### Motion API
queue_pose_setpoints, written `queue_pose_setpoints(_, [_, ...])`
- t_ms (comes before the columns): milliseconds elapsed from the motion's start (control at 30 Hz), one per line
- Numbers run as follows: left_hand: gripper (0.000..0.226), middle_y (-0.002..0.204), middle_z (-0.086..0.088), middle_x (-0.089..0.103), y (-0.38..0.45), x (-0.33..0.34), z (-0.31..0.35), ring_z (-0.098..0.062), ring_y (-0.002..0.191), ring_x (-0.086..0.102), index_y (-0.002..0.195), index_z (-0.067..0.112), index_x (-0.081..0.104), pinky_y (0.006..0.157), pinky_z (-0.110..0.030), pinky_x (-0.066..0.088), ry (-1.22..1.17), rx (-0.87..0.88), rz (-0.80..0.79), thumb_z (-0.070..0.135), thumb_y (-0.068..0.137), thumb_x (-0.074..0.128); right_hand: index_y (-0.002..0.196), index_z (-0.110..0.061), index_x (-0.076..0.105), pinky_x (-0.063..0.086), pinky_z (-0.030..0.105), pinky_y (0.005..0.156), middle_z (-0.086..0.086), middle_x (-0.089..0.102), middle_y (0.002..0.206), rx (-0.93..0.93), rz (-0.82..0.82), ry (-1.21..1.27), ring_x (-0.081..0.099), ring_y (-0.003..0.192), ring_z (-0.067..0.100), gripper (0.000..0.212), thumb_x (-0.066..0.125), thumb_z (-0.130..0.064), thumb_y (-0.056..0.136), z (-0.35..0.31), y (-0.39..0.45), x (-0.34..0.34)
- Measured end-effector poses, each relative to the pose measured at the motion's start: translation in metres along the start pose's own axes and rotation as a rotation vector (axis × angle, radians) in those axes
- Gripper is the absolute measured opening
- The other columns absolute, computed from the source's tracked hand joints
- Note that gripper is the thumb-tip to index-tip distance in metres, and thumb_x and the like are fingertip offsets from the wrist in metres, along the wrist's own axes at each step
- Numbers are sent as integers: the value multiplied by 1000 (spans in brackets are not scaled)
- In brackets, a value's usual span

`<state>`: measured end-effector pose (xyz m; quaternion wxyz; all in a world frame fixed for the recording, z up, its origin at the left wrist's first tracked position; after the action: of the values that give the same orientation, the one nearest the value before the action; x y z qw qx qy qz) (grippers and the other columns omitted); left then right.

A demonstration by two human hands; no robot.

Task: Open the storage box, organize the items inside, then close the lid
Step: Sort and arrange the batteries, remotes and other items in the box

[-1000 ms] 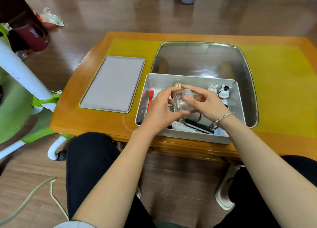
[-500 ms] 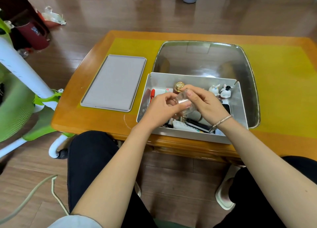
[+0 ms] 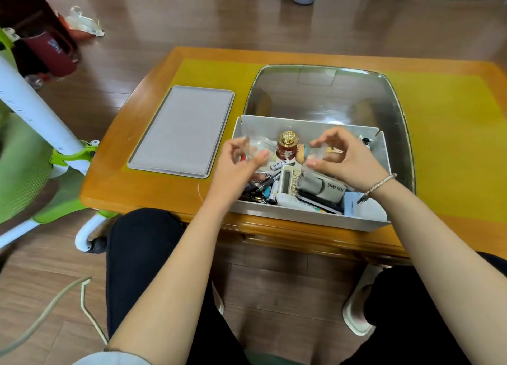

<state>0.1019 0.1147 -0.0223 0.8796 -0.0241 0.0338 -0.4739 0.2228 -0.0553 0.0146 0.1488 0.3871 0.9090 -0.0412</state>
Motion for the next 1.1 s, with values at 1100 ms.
queue_pose_setpoints(1100, [67,129,8,41,4,-44,-22,3,108,49,140,20,28,76,0,42,214,183,220,25,87,69,114,-12,63,48,30,78,9,69,103,67,35,-802,61,87,23,48,78,-29,72,45,13,-8])
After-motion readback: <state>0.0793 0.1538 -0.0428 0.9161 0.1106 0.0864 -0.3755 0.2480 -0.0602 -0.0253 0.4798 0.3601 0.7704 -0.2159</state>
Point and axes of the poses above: each hand's wrist, its own y-axis towards the middle knuckle, its own x-axis out of the palm, z = x × y, the point moved 7 cm from there along y, towards the middle knuckle
